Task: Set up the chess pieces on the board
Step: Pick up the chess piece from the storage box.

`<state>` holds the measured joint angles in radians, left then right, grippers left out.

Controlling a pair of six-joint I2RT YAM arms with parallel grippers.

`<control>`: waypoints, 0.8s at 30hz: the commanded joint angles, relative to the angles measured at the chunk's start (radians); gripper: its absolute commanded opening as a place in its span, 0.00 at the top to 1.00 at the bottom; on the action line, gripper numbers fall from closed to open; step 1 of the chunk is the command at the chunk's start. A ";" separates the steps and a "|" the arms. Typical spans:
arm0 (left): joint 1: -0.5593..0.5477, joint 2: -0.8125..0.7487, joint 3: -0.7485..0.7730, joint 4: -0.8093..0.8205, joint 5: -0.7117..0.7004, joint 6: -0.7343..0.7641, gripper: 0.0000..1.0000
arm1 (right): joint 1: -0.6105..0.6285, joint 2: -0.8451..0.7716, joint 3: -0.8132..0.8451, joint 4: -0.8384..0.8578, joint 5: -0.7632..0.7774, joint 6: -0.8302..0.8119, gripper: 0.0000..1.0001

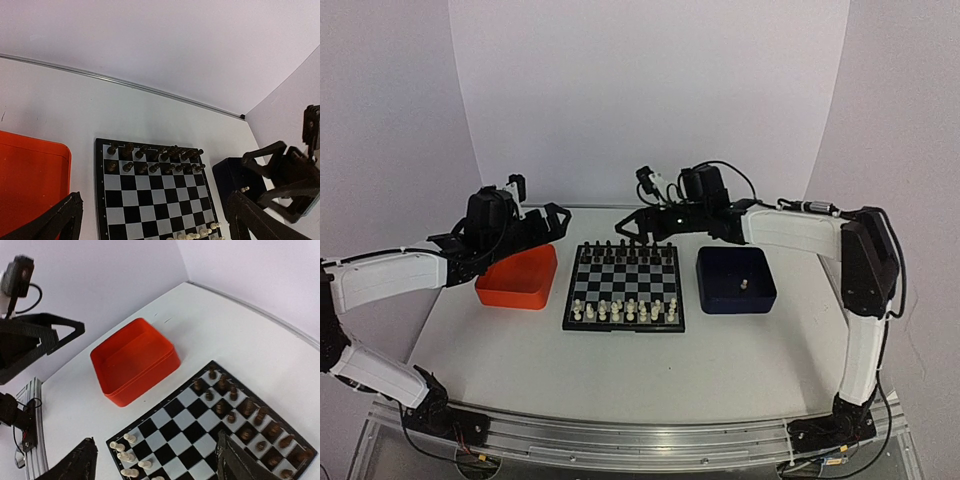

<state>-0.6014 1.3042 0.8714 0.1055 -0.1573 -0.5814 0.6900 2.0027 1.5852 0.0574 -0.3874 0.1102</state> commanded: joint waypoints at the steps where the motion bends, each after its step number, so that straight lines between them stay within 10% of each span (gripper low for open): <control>1: 0.000 0.024 0.069 0.060 0.017 0.041 0.00 | -0.158 -0.147 -0.108 -0.064 0.038 0.281 0.17; 10: 0.000 0.082 0.111 0.057 0.009 0.056 0.00 | -0.269 -0.317 -0.241 -0.698 0.358 0.312 0.17; 24: 0.001 0.158 0.159 0.026 0.029 0.051 0.00 | -0.313 -0.047 -0.130 -0.816 0.571 0.244 0.45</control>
<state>-0.6014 1.4682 0.9947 0.1288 -0.1386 -0.5378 0.4127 1.8759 1.3995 -0.7213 0.1493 0.3786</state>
